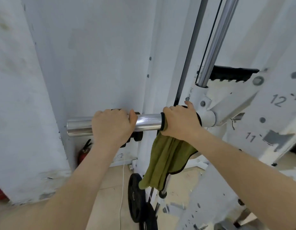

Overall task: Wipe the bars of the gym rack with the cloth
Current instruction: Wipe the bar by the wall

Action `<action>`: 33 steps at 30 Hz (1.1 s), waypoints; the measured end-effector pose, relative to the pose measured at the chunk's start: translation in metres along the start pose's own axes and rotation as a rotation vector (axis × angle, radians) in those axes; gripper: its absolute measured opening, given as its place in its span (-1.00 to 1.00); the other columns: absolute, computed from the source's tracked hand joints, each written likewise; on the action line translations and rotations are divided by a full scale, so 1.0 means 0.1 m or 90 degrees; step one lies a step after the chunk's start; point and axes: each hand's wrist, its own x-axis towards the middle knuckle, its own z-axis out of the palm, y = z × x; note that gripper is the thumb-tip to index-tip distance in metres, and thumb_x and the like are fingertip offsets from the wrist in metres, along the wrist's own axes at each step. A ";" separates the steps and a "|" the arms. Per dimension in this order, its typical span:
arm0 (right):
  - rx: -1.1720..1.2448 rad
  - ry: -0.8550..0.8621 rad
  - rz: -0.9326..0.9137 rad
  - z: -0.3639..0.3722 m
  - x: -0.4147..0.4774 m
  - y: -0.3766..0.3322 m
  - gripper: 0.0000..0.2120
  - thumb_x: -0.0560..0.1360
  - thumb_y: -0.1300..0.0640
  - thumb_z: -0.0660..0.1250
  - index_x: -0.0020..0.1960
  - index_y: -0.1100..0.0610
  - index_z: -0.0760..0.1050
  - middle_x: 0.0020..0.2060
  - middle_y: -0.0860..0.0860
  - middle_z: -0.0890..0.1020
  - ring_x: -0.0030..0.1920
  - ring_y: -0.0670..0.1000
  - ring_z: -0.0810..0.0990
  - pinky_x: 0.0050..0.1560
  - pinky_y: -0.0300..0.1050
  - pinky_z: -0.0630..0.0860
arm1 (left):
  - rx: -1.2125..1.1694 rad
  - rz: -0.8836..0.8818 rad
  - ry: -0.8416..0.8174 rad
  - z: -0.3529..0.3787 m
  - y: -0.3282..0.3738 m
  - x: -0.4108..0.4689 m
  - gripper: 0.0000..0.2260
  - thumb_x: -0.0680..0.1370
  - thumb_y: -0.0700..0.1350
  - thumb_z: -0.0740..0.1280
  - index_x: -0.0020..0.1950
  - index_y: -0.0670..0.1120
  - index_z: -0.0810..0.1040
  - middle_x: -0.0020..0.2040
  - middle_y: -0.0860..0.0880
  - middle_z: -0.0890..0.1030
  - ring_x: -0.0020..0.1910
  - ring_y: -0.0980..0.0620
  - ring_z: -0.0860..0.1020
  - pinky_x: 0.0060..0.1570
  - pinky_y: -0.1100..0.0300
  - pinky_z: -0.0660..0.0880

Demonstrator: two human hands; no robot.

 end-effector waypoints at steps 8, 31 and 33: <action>0.082 0.131 0.100 0.26 -0.26 0.20 -0.34 0.19 -0.12 0.55 0.20 0.11 0.50 0.12 0.06 0.55 0.17 0.11 0.50 0.39 0.20 0.27 | -0.065 0.042 0.168 0.15 -0.02 -0.34 -0.72 0.62 -0.03 0.12 0.05 -0.12 0.57 -0.04 -0.08 0.62 -0.03 -0.14 0.54 0.15 0.01 0.33; 0.352 -0.876 -0.025 -0.22 0.80 0.55 -0.46 0.18 0.05 0.60 0.10 0.19 0.59 0.14 0.22 0.63 0.19 0.25 0.57 0.24 0.22 0.49 | -0.094 0.081 0.098 0.12 0.13 -0.27 -0.66 0.61 0.03 0.08 0.01 -0.07 0.62 -0.13 -0.02 0.65 -0.12 -0.07 0.58 0.02 0.02 0.39; 0.339 -0.842 -0.050 -0.31 0.83 0.39 -0.49 0.21 0.10 0.61 0.12 0.20 0.59 0.12 0.21 0.64 0.16 0.23 0.60 0.21 0.20 0.52 | -0.067 0.064 0.073 0.10 0.12 -0.15 -0.67 0.61 0.02 0.10 -0.14 -0.06 0.60 -0.25 -0.02 0.63 -0.25 -0.06 0.56 -0.09 0.02 0.39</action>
